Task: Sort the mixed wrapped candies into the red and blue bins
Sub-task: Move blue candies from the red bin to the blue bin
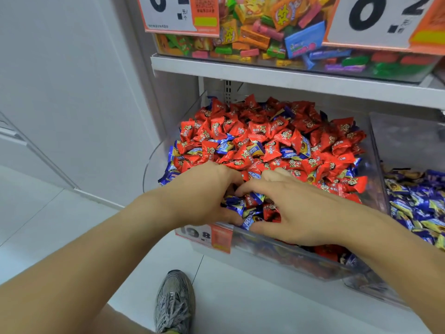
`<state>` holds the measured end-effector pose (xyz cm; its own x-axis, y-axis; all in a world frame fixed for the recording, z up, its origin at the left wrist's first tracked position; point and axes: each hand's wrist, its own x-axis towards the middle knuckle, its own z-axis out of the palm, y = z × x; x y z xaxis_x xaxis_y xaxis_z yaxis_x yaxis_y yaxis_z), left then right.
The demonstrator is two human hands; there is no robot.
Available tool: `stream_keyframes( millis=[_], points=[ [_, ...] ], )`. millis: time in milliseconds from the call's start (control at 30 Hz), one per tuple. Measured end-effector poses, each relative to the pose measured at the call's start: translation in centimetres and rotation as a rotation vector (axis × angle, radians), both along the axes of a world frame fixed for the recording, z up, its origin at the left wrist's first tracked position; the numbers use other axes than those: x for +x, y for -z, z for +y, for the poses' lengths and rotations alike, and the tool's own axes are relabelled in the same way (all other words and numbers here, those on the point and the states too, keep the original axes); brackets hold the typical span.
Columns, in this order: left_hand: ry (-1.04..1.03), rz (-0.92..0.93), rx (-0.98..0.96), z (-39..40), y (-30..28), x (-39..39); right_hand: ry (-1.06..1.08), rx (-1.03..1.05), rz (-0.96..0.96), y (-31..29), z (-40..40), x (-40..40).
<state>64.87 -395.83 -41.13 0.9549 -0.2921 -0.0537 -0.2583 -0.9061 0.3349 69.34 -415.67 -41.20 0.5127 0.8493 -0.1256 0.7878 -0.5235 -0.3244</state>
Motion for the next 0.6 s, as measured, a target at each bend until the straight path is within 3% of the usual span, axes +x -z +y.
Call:
stream_keyframes(
  millis=[433,600],
  points=[
    [-0.156,0.035,-0.010,0.8,-1.3,-0.2,0.101,0.040,-0.146,0.3,0.9,0.6],
    [-0.189,0.056,-0.235,1.3,-1.6,-0.3,0.140,0.127,-0.197,-0.2,-0.2,1.2]
  ],
)
